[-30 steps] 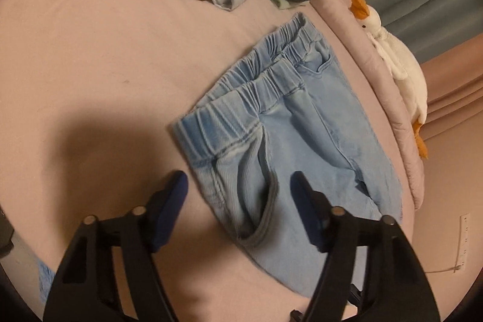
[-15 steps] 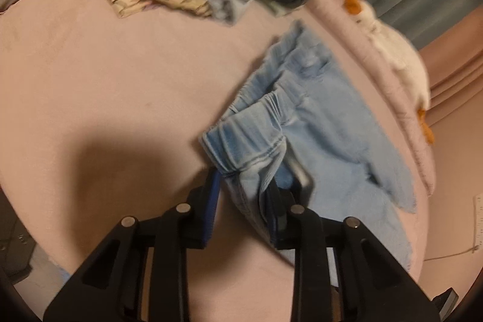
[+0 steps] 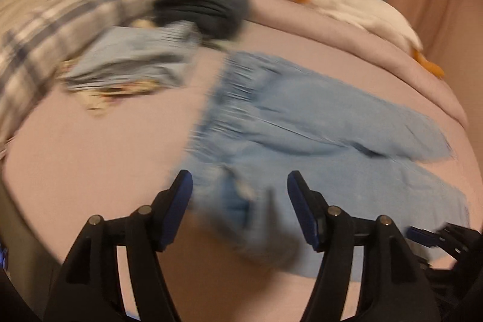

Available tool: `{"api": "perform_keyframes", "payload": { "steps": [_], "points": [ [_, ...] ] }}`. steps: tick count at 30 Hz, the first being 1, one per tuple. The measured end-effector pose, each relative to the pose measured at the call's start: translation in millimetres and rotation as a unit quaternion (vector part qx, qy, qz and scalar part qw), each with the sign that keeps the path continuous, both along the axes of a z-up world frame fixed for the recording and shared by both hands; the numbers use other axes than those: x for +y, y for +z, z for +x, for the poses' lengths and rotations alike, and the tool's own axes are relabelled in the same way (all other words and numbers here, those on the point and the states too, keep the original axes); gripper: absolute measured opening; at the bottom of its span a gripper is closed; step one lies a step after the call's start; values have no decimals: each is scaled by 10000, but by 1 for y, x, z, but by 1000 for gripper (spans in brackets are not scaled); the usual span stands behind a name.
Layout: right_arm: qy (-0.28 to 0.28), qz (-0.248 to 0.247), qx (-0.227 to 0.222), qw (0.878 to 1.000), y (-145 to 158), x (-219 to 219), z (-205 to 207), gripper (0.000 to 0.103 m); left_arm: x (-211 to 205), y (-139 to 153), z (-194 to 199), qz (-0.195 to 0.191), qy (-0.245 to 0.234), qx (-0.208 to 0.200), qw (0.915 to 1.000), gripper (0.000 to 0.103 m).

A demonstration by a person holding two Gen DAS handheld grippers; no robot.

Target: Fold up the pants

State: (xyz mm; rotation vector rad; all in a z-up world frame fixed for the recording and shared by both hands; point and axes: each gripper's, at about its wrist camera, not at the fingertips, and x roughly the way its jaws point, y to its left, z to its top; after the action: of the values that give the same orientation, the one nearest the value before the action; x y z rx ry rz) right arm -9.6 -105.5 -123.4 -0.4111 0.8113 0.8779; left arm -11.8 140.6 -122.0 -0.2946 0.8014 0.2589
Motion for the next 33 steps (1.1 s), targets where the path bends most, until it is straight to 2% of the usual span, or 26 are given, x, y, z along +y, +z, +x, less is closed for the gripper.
{"api": "perform_keyframes", "payload": {
  "steps": [1, 2, 4, 5, 6, 7, 8, 11, 12, 15, 17, 19, 22, 26, 33],
  "points": [
    [-226, -123, 151, 9996, -7, -3, 9, 34, -8, -7, 7, 78, -161, 104, 9998, 65],
    [-298, -222, 252, 9990, -13, -4, 12, 34, -17, -20, 13, 221, -369, 376, 9984, 64],
    [-236, -555, 386, 9974, -28, -4, 7, 34, -31, -50, 21, 237, -797, 1017, 9913, 64],
    [-135, -706, 229, 9972, -35, -3, -2, 34, -37, -60, 18, 333, -975, 1106, 9885, 65],
    [-70, -705, 92, 9974, -34, -4, -9, 34, -41, -57, 13, 535, -1122, 943, 9878, 65],
    [26, -734, 131, 9972, -33, -4, -13, 34, -42, -55, 12, 557, -1302, 989, 9850, 65],
    [118, -731, 260, 9969, -31, -5, -13, 34, -37, -51, 11, 394, -1393, 1034, 9840, 65],
    [262, -662, 513, 9961, -27, -17, -1, 35, -14, -38, 12, -241, -1282, 840, 9879, 65],
    [201, -635, 504, 9965, -24, -24, 6, 35, -8, -31, 15, -297, -1194, 724, 9898, 66],
    [-128, -411, 260, 9987, -5, -33, 37, 43, 6, -9, 34, -169, -988, 359, 9943, 68],
    [-377, -221, 128, 9990, 5, -38, 66, 45, 15, 0, 55, 66, -838, 226, 9962, 74],
    [-449, -128, -71, 9989, 14, -29, 91, 46, 29, 6, 75, 252, -744, 143, 9968, 74],
    [-491, -342, -542, 9967, 21, -7, 135, 46, 57, 3, 111, 303, -531, 266, 9978, 74],
    [-546, -483, -725, 9947, 23, 19, 189, 46, 80, 4, 144, 315, -483, 362, 9977, 74],
    [-435, -750, -403, 9954, 7, 47, 260, 47, 101, -9, 177, 190, -722, 600, 9954, 74]
  ]
}}
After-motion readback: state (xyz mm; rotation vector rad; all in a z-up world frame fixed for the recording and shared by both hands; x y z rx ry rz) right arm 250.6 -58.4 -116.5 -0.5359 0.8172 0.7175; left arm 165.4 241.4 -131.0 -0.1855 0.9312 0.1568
